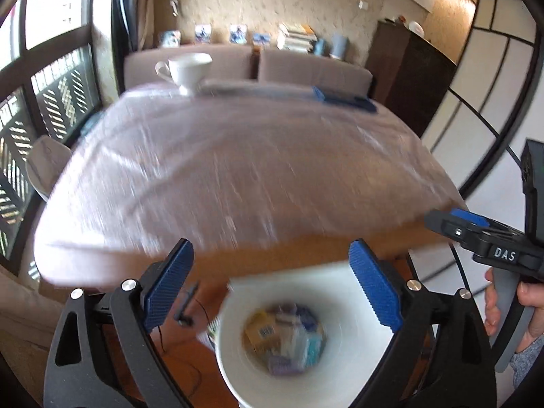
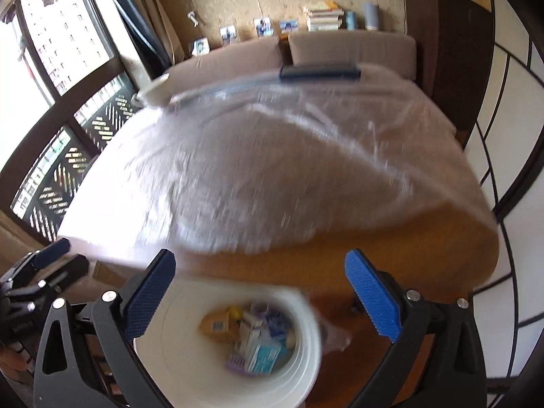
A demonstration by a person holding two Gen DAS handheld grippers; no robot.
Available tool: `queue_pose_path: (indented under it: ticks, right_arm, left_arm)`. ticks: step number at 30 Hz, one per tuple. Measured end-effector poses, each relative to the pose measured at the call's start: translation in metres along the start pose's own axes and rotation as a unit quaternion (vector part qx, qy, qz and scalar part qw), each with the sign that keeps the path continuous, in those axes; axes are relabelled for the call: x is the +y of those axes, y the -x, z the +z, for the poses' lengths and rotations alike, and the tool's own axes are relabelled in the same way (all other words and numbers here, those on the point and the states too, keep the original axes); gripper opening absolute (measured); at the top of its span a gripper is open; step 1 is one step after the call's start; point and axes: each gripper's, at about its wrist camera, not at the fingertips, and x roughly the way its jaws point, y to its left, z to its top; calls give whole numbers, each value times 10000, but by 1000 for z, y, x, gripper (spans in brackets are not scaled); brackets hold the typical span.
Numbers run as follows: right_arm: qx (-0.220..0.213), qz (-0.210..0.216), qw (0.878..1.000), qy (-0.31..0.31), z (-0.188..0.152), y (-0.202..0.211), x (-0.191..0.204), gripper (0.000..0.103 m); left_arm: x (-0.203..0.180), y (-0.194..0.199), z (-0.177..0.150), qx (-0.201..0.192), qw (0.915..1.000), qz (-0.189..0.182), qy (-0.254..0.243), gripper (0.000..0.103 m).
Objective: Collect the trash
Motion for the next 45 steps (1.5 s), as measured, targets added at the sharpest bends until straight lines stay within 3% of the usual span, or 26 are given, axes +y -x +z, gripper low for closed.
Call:
queue_pose_path:
  ticks: [4, 10, 16, 21, 26, 33, 36, 45]
  right_arm:
    - [-234, -258, 9993, 133, 55, -22, -24, 98]
    - [-407, -618, 9972, 78, 138, -72, -68, 98]
    - [-241, -993, 9946, 170, 181, -130, -99, 98]
    - [-24, -1284, 9917, 75, 186, -162, -121, 98]
    - [57, -1445, 9895, 13, 193, -176, -138, 98]
    - [164, -1478, 9888, -121, 201, -187, -150, 99]
    - [180, -1494, 9885, -120, 201, -189, -151, 99]
    - [188, -1513, 9883, -110, 197, -188, -149, 99]
  left_arm:
    - [24, -26, 50, -276, 9986, 437, 116, 94]
    - [65, -69, 100, -326, 9944, 903, 433, 94]
    - [104, -119, 134, -57, 9908, 1191, 632, 94]
    - [128, -159, 141, 260, 9875, 1442, 575, 94]
    - [144, -177, 149, 389, 9874, 1465, 457, 94]
    - [157, -195, 161, 568, 9884, 1299, 548, 94]
    - [155, -201, 161, 649, 9880, 1321, 464, 101]
    - [153, -202, 162, 666, 9887, 1277, 416, 102]
